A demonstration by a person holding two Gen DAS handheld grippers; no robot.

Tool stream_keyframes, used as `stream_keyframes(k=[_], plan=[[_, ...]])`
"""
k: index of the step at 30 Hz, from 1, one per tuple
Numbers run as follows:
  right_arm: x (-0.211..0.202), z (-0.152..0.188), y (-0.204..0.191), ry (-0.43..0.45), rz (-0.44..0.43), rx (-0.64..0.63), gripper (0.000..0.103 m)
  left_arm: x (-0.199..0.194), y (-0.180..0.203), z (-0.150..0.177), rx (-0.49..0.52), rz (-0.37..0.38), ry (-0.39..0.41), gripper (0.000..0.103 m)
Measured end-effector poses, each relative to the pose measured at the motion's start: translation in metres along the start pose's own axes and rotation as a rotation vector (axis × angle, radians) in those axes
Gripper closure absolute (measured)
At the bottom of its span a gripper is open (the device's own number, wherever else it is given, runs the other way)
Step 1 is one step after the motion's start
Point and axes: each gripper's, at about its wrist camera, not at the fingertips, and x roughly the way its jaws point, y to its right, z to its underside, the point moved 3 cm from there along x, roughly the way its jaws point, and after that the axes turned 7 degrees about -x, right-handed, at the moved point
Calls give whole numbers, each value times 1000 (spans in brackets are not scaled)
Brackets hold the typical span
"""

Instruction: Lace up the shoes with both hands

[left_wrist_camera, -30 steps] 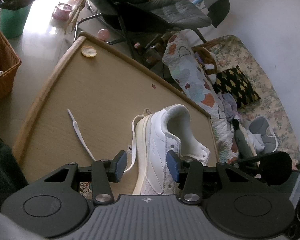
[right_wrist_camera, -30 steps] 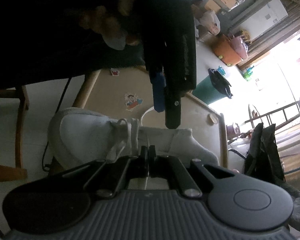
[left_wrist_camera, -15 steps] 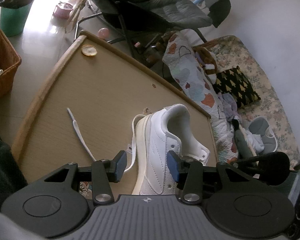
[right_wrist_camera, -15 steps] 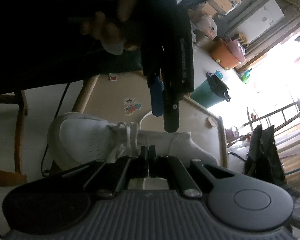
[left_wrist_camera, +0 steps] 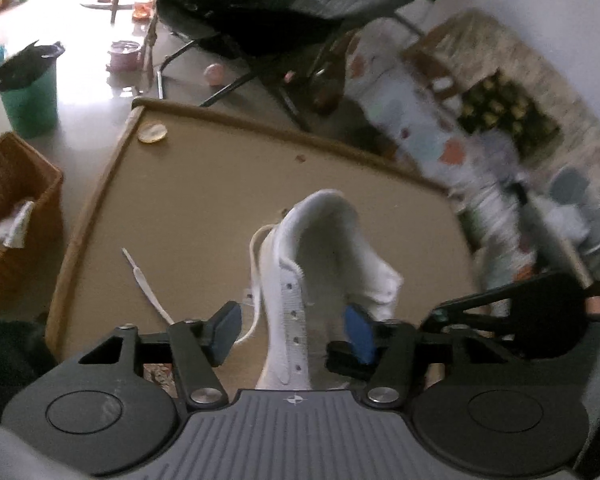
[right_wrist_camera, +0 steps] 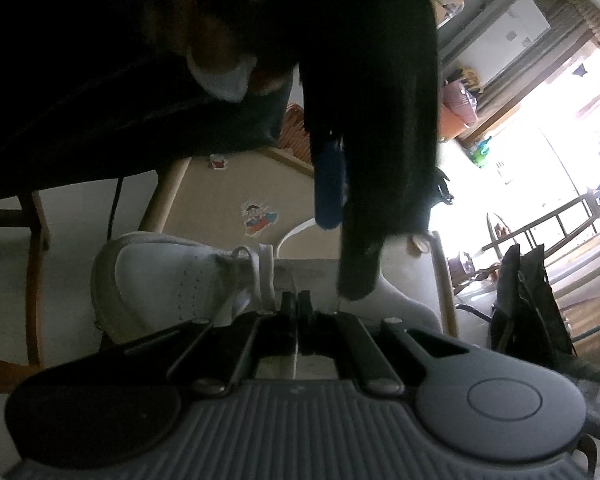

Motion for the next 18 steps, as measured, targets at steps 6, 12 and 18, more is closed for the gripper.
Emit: stream_keyframes(k=[6, 12, 18], plan=[[-4, 0, 0, 14, 16, 7, 102, 6, -6, -9, 11, 28, -1, 88], [-6, -4, -1, 20, 19, -2, 102, 11, -49, -1, -113, 216, -16, 88], [-4, -9, 0, 18, 19, -14, 102, 19, -79, 9, -210, 337, -24, 87]])
